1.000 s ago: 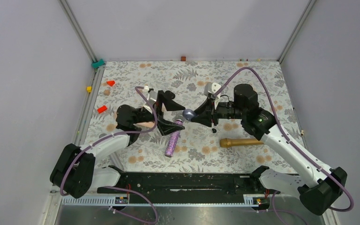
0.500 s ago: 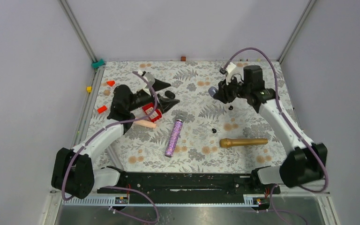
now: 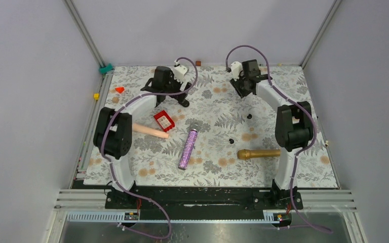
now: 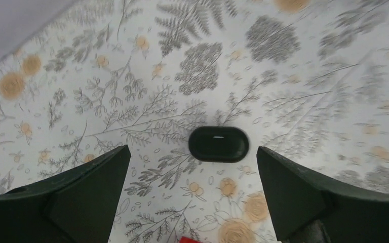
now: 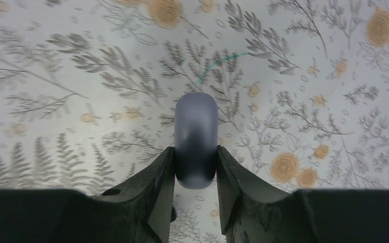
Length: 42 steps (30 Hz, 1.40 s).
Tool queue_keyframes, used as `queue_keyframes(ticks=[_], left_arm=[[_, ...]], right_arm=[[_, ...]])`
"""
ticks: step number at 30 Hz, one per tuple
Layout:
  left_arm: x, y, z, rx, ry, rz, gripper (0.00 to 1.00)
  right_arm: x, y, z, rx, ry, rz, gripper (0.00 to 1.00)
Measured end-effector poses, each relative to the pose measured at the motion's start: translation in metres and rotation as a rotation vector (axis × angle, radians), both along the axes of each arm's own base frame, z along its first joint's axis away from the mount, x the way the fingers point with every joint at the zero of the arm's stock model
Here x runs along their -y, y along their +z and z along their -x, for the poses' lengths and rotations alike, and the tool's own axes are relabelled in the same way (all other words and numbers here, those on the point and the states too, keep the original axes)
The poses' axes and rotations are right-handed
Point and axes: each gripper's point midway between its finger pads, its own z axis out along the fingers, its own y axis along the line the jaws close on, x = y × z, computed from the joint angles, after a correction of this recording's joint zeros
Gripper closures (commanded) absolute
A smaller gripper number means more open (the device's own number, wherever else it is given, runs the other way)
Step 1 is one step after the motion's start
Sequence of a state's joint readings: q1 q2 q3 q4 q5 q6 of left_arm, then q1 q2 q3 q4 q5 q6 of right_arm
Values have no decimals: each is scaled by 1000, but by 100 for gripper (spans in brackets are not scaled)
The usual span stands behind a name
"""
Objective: Insert the wireless bluetooth earbuds into the charging case
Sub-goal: Place the charging case at the center of the board.
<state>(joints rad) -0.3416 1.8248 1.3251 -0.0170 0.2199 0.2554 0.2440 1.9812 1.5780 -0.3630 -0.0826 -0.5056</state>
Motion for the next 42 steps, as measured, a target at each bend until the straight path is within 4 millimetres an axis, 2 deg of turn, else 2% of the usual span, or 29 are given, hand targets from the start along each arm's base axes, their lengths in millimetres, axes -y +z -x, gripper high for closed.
queue_keyframes(ticks=[4, 8, 13, 16, 20, 27, 30, 32, 37, 42], left_arm=[[-9, -52, -19, -122, 65, -150, 2], [-4, -83, -11, -199, 57, -287, 1], [17, -91, 3, -233, -5, -387, 2], [24, -92, 7, -250, -28, -417, 1], [19, -98, 8, -292, -23, -443, 1], [12, -106, 10, -359, -18, -457, 2], [12, -106, 7, -385, -20, -446, 1], [15, -105, 3, -401, -29, -425, 1], [14, -103, -8, -434, -35, -382, 1], [10, -108, -10, -485, -39, -369, 1]], right_arm=[[15, -17, -14, -4, -40, 96, 64], [27, -34, -21, -29, -65, 176, 60], [39, -56, -18, -82, -69, 255, 56], [43, -60, -14, -101, -63, 280, 52], [45, -60, -13, -103, -58, 295, 40], [47, -61, -1, -146, -42, 307, 17], [47, -49, 13, -151, -29, 293, 7], [47, -31, 24, -137, -23, 275, 1], [42, 35, 49, -34, -18, 186, 1], [33, 98, 86, 87, -9, 52, 1]])
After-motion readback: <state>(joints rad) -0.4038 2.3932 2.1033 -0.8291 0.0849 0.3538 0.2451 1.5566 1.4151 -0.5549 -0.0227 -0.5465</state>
